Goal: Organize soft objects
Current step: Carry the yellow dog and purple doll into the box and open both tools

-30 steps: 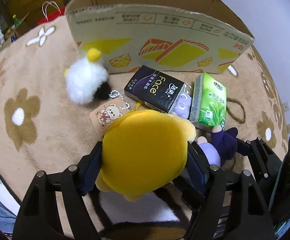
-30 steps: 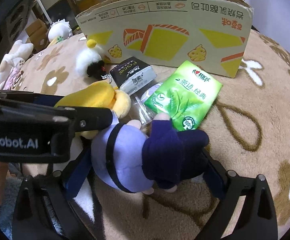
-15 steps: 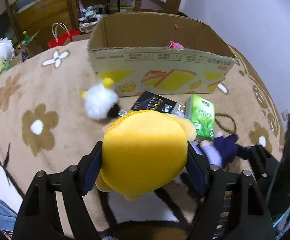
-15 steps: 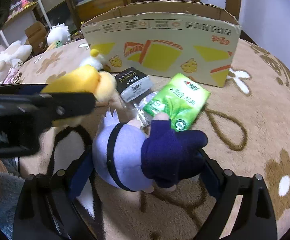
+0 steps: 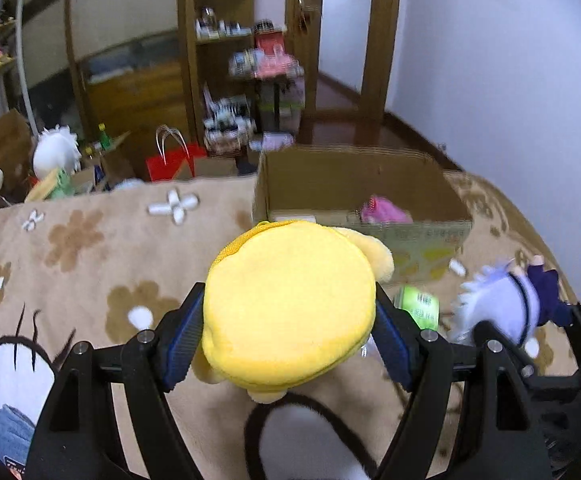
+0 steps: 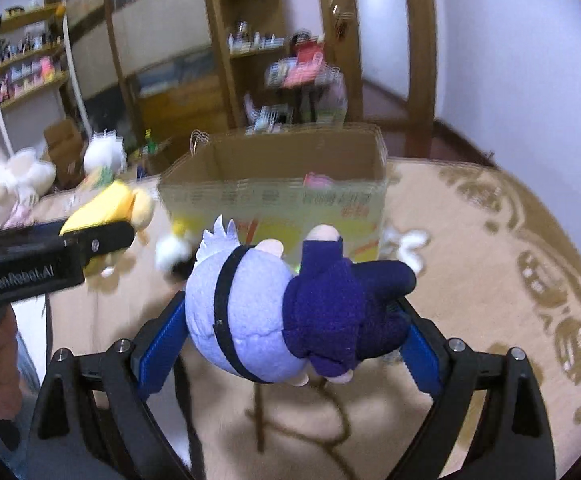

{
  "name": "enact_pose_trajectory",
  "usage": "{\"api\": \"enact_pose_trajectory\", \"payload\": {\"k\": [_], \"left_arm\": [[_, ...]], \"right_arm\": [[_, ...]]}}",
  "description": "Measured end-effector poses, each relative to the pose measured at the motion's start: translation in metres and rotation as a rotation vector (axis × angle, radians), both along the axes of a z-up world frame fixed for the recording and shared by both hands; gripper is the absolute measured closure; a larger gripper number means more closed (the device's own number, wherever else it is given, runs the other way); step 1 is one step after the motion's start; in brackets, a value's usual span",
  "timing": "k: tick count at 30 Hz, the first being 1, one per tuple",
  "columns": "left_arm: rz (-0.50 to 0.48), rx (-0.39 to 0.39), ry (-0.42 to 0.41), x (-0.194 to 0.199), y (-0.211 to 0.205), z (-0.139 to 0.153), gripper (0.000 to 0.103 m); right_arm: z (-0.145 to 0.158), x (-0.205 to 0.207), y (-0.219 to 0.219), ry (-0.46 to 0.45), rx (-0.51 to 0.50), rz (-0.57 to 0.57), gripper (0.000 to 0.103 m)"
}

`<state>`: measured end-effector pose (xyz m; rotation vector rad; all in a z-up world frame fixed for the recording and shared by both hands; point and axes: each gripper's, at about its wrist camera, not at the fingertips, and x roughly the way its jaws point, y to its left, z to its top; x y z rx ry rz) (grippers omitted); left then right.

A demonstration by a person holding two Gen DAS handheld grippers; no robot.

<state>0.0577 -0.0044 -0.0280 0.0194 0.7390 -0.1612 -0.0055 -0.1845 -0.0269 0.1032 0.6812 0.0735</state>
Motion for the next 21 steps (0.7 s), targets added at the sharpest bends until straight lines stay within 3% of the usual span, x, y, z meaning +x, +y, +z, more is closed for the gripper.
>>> {"api": "enact_pose_trajectory", "payload": {"k": [6,15,21], "left_arm": [[0.019,0.010,-0.072,0.004,0.005,0.014,0.027],[0.058,0.061,-0.185,0.020,-0.002,0.034,0.027],[0.045,0.071,-0.207,0.037,-0.005,0.048,0.027]], "right_arm": [[0.029,0.004,-0.009,-0.134,0.007,-0.032,0.005],[0.060,0.032,-0.013,-0.212,0.017,-0.031,0.005],[0.079,0.048,-0.012,-0.272,0.000,-0.023,0.005]]}}
